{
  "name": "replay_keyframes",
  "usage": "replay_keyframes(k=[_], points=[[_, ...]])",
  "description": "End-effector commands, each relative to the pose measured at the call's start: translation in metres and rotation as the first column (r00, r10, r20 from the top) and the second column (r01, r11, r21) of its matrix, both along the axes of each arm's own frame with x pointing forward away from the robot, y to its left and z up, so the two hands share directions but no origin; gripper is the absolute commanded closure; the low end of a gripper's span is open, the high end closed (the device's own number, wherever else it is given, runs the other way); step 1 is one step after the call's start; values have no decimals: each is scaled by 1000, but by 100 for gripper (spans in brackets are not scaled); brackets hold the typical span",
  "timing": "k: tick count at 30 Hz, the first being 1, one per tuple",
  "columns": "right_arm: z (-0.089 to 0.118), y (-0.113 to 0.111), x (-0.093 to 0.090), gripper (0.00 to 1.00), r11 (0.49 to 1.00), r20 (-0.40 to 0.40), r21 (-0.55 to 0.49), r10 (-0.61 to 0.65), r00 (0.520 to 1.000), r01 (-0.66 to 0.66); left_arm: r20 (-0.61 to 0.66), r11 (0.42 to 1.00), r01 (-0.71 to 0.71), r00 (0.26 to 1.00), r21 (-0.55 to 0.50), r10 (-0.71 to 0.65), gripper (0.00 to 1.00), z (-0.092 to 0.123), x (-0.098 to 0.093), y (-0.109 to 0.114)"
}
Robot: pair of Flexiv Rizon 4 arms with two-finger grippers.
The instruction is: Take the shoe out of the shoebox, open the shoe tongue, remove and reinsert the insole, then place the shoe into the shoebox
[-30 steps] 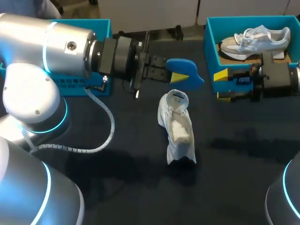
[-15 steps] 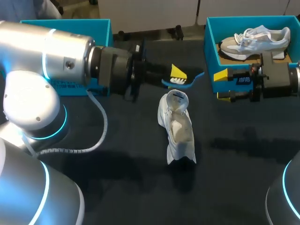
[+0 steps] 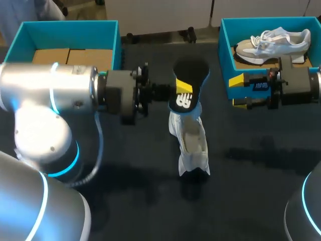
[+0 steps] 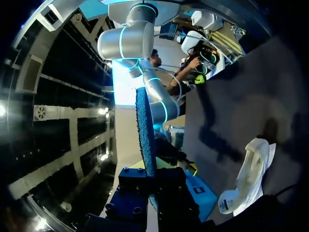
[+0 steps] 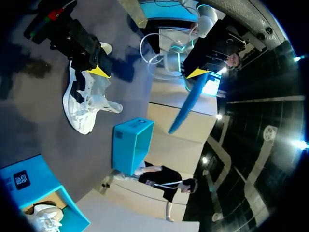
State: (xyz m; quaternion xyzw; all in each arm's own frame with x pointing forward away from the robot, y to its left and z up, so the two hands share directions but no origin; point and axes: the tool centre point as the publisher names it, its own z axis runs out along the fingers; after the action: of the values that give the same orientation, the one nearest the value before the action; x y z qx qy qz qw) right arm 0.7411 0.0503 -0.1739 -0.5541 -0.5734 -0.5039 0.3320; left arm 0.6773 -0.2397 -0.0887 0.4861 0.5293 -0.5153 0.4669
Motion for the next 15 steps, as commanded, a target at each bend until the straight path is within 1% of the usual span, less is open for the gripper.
replay_keyframes(k=[1, 5, 8, 9, 15], points=[[0, 1, 0, 0, 1000, 0, -2, -3, 1000, 3, 2, 995, -39, 999, -87, 39, 100, -15, -8, -1], [1, 2, -1, 0, 1000, -2, 4, -6, 1000, 6, 27, 996, -40, 999, -78, 43, 100, -27, -9, 1], [3, 4, -2, 0, 1000, -14, 20, -1, 1000, 1, 88, 996, -57, 994, -73, 63, 100, -36, -8, 2], [4, 6, -2, 0, 1000, -17, 24, 2, 1000, -2, 116, 996, -55, 991, -67, 63, 100, -39, -8, 2], [8, 20, -4, 0, 999, -46, 51, 18, 999, -16, 145, 997, -59, 987, -52, 66, 100, -49, -4, 2]])
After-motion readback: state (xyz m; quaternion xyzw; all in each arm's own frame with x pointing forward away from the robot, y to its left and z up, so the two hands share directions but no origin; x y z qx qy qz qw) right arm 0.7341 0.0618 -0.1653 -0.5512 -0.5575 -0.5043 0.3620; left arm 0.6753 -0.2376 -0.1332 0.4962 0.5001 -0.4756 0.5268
